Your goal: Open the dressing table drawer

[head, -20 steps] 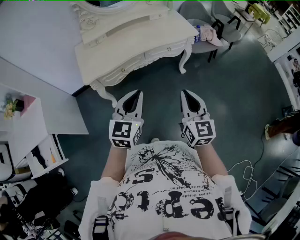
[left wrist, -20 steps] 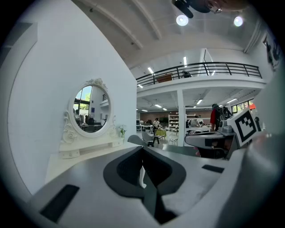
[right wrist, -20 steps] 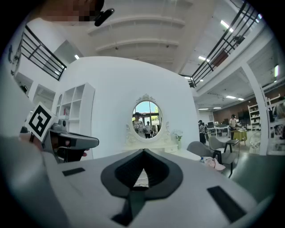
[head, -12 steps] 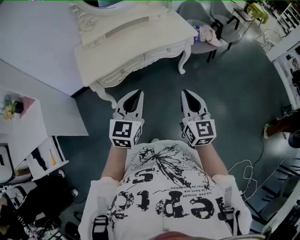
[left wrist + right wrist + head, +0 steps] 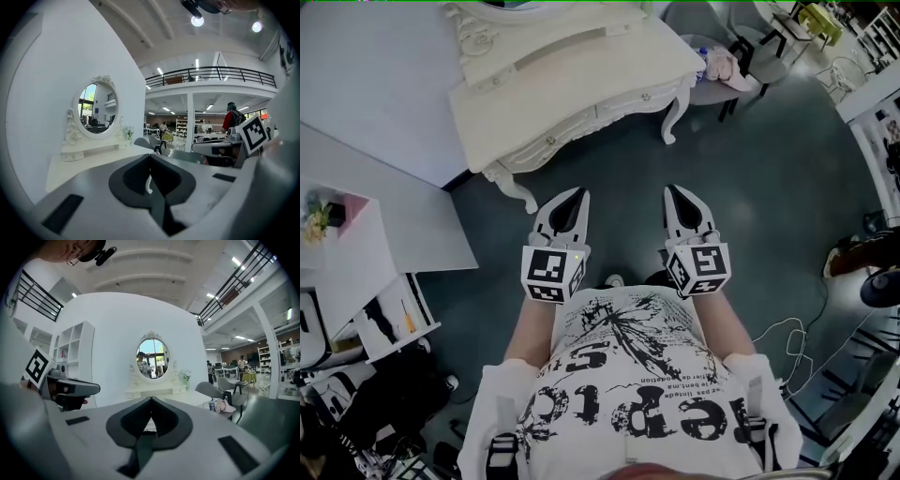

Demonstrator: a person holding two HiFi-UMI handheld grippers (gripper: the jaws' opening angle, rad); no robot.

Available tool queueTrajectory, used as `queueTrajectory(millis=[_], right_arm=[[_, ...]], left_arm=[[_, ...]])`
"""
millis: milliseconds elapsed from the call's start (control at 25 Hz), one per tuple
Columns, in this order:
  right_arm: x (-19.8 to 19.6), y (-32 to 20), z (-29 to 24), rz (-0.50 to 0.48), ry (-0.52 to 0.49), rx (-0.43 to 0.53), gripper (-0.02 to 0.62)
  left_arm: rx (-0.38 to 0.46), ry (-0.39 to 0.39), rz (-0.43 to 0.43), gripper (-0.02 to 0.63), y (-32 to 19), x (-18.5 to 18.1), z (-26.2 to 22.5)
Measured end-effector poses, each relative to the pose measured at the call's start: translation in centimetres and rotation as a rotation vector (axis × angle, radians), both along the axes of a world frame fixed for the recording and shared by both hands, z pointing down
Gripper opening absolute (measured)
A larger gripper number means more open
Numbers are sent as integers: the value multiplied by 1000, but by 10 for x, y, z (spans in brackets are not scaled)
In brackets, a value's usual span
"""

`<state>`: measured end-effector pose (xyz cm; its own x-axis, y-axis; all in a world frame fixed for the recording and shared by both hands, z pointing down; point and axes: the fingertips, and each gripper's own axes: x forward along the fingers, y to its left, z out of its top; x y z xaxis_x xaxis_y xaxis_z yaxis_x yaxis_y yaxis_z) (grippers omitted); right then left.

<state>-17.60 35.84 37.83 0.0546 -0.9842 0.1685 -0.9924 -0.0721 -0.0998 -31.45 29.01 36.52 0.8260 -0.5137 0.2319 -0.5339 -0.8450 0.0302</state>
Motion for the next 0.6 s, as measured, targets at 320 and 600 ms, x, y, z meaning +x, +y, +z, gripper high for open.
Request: queueTrajectory(millis=[320, 600], right_arm=[[19, -34, 13, -37, 8, -37, 18], [75, -94, 16, -127, 25, -31, 18]], left_arm=[[-32, -14, -37, 18, -30, 14, 17], [-13, -17, -116, 18, -74, 66, 15]])
